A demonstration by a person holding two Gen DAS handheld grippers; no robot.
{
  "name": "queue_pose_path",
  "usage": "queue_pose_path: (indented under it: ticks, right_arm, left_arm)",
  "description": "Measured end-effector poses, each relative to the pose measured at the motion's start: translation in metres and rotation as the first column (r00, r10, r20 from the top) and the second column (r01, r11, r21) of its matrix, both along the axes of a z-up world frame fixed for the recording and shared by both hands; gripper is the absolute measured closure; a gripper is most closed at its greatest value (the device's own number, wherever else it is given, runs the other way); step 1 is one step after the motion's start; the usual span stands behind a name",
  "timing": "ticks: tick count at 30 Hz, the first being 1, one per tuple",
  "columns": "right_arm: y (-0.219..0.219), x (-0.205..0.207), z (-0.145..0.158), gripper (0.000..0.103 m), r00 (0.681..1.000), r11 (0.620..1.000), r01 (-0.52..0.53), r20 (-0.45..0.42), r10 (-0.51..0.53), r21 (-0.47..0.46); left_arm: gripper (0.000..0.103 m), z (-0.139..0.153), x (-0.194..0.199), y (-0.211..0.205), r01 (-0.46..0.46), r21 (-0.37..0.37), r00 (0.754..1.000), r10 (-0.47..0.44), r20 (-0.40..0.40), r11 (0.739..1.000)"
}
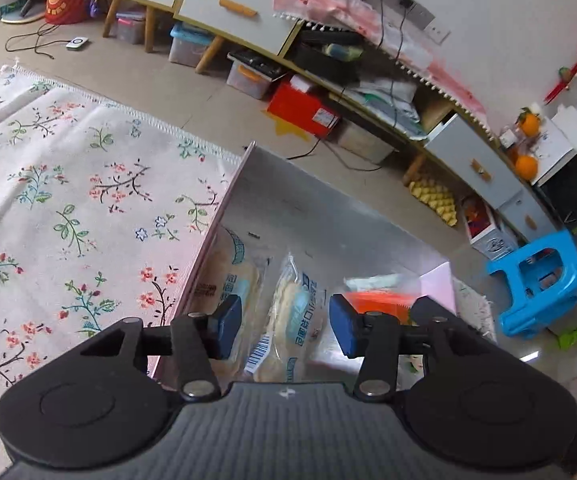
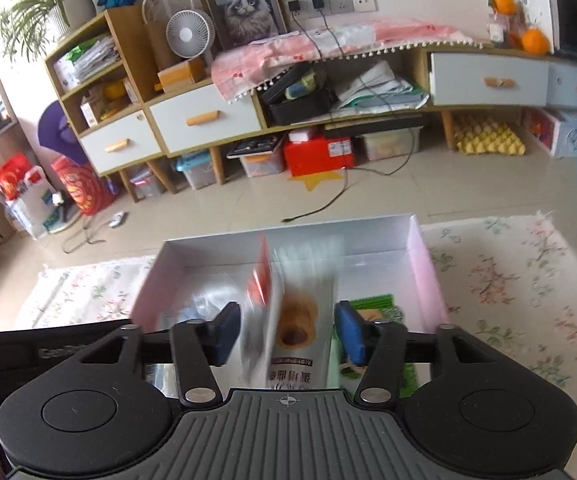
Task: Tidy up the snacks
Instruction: 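Lower both held snacks into the pink box and open both grippers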
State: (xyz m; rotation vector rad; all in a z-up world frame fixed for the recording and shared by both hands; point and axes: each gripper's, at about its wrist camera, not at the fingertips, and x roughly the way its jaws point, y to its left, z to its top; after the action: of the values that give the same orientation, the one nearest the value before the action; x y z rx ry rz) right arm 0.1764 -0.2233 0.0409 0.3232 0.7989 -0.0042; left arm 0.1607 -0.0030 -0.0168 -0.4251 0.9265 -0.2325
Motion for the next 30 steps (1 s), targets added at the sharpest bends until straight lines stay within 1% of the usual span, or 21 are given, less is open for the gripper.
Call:
queue_pose_path:
  ticks: [1, 4, 6, 7, 8, 10, 13, 15, 17, 18, 20, 22, 24, 25, 27, 28, 30]
  right_arm:
    - [-0.003, -0.002, 0.004, 0.041, 1.0, 1.0, 0.016, 0.012, -0.016, 0.008]
    - [-0.015, -0.011, 0.015, 0.04, 0.998, 0.997, 0.047, 0.032, -0.049, 0.053]
    - [-0.02, -0.017, 0.021, 0.04, 0.998, 0.996, 0.055, 0.03, -0.057, 0.069]
    - [-0.021, -0.021, 0.024, 0.04, 0.998, 0.996, 0.06, 0.028, -0.062, 0.068]
    - [-0.021, -0.024, 0.028, 0.037, 0.998, 0.996, 0.06, 0.025, -0.062, 0.067]
    - [-0.022, -0.033, 0.036, 0.03, 0.998, 0.995, 0.065, 0.012, -0.066, 0.073]
    - [-0.022, -0.048, 0.046, 0.029, 0.998, 0.993, 0.057, -0.006, -0.057, 0.099]
    - [-0.023, -0.054, 0.049, 0.029, 0.998, 0.994, 0.065, -0.03, -0.062, 0.091]
    - [-0.024, -0.058, 0.05, 0.029, 0.998, 0.994, 0.058, -0.012, -0.057, 0.09]
    - [-0.024, -0.059, 0.049, 0.029, 0.999, 0.995, 0.051, -0.01, -0.05, 0.087]
    - [-0.024, -0.058, 0.046, 0.029, 0.999, 0.996, 0.038, -0.023, -0.037, 0.086]
    - [-0.022, -0.057, 0.046, 0.029, 0.999, 0.994, 0.024, -0.031, -0.021, 0.11]
    - [-0.023, -0.055, 0.049, 0.03, 1.0, 0.986, 0.017, -0.029, -0.012, 0.164]
    - [-0.026, -0.056, 0.051, 0.03, 0.999, 0.979, 0.024, -0.028, -0.019, 0.202]
    - [-0.031, -0.057, 0.052, 0.029, 0.998, 0.968, 0.046, -0.044, -0.037, 0.248]
    - [-0.032, -0.058, 0.05, 0.029, 0.997, 0.967, 0.052, -0.064, -0.037, 0.25]
    - [-0.025, -0.059, 0.046, 0.029, 0.992, 0.973, 0.025, -0.124, 0.004, 0.229]
  left_arm:
    - [0.059, 0.004, -0.003, 0.003, -0.005, 0.0, 1.0, 0.005, 0.005, 1.0]
    - [0.058, 0.015, -0.01, 0.011, -0.023, 0.008, 0.999, 0.023, 0.023, 1.0]
    - [0.055, 0.023, -0.016, 0.017, -0.032, -0.001, 0.999, 0.032, 0.029, 0.999]
    - [0.051, 0.028, -0.02, 0.02, -0.04, -0.014, 0.999, 0.041, 0.03, 0.999]
    - [0.049, 0.032, -0.02, 0.019, -0.046, -0.017, 0.999, 0.047, 0.024, 0.999]
    - [0.049, 0.042, -0.025, 0.019, -0.042, -0.008, 0.998, 0.042, 0.035, 0.999]
    - [0.048, 0.052, -0.038, 0.02, -0.047, 0.025, 0.997, 0.046, 0.056, 0.999]
    - [0.048, 0.052, -0.043, 0.023, -0.044, 0.009, 0.998, 0.044, 0.047, 0.999]
    - [0.051, 0.047, -0.047, 0.027, -0.045, -0.009, 0.999, 0.045, 0.028, 0.999]
    - [0.053, 0.044, -0.047, 0.028, -0.043, -0.007, 0.999, 0.043, 0.014, 0.999]
    - [0.058, 0.04, -0.046, 0.029, -0.028, 0.021, 1.0, 0.028, -0.006, 0.999]
    - [0.058, 0.039, -0.047, 0.033, -0.036, 0.029, 0.999, 0.036, -0.004, 0.999]
    - [0.057, 0.038, -0.048, 0.036, -0.036, 0.011, 0.999, 0.036, -0.018, 0.999]
    - [0.056, 0.038, -0.05, 0.037, -0.035, 0.003, 0.999, 0.035, -0.018, 0.999]
    - [0.054, 0.037, -0.053, 0.037, -0.035, 0.017, 0.999, 0.036, -0.033, 0.999]
    - [0.053, 0.036, -0.054, 0.036, -0.032, 0.032, 0.998, 0.034, -0.05, 0.999]
    - [0.053, 0.035, -0.061, 0.035, -0.025, 0.052, 0.998, 0.029, -0.061, 0.998]
